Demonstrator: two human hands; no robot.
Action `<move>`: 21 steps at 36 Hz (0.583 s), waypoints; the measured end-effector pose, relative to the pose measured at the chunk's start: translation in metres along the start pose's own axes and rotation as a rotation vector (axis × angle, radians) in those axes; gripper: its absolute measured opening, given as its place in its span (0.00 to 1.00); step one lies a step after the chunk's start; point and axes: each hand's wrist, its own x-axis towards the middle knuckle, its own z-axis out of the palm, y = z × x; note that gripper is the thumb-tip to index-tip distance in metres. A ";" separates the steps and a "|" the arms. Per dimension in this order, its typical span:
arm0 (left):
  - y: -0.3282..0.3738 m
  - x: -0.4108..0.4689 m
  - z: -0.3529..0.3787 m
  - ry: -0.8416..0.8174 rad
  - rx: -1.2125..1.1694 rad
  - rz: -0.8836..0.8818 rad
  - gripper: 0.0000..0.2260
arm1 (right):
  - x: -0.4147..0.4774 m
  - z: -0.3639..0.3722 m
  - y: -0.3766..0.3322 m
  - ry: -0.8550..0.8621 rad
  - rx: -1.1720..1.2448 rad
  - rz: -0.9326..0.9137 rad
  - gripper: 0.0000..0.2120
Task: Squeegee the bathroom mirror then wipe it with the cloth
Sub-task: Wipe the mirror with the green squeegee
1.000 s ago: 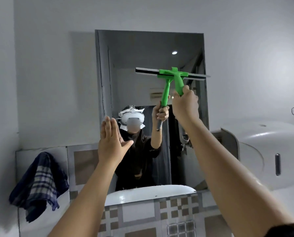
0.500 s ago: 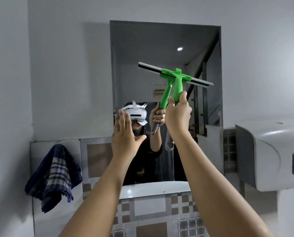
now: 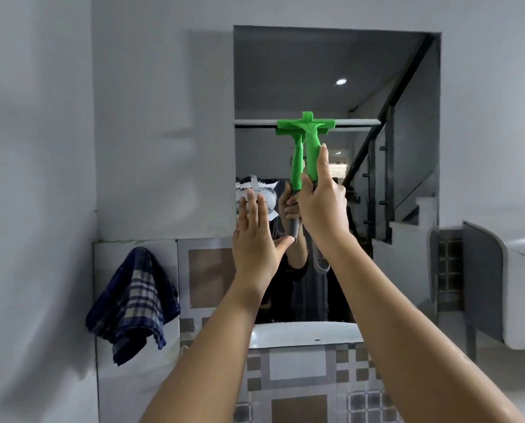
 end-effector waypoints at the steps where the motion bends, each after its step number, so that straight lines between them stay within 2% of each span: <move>1: 0.000 0.000 0.001 0.000 -0.005 0.001 0.46 | -0.001 0.001 0.000 -0.011 -0.031 -0.019 0.28; 9: -0.001 -0.006 0.010 0.011 -0.003 0.011 0.42 | 0.002 -0.014 0.012 -0.077 -0.180 -0.144 0.28; 21: 0.011 -0.045 0.036 0.015 -0.047 -0.117 0.39 | 0.020 -0.061 0.042 -0.175 -0.444 -0.423 0.28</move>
